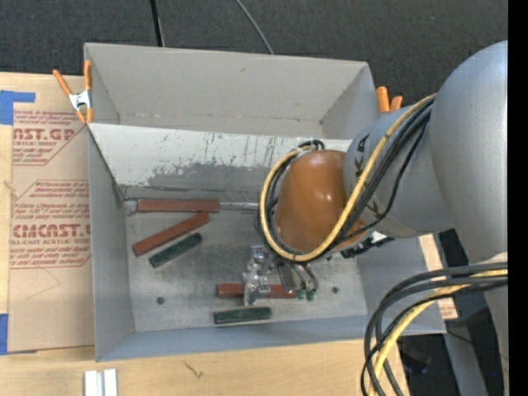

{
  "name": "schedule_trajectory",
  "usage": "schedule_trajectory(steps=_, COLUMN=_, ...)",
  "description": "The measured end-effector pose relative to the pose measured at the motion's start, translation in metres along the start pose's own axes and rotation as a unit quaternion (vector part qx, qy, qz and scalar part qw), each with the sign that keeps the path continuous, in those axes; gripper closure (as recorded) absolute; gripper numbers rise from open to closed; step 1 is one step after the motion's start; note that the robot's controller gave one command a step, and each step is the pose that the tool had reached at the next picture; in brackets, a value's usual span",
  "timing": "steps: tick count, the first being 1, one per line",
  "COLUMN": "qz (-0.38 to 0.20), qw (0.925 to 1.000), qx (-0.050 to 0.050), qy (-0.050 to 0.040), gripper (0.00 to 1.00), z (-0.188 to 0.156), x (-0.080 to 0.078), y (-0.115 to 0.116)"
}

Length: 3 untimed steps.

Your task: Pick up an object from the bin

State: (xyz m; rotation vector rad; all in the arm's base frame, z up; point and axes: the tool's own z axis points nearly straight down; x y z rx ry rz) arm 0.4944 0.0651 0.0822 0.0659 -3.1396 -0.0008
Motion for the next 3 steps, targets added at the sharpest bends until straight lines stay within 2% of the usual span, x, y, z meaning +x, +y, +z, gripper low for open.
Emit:
schedule_trajectory(steps=1, qz=0.000, qw=1.0000, qx=0.000, qy=0.0000, gripper=1.00, z=0.000, x=0.000, y=0.000)
schedule_trajectory(steps=2, qz=0.019, qw=0.9998, qx=0.000, qy=-0.0015, gripper=1.00, z=-0.144, x=-0.006, y=-0.006)
schedule_trajectory(steps=3, qz=0.018, qw=0.9998, qx=0.000, qy=-0.0014, gripper=1.00, z=-0.144, x=-0.005, y=-0.006)
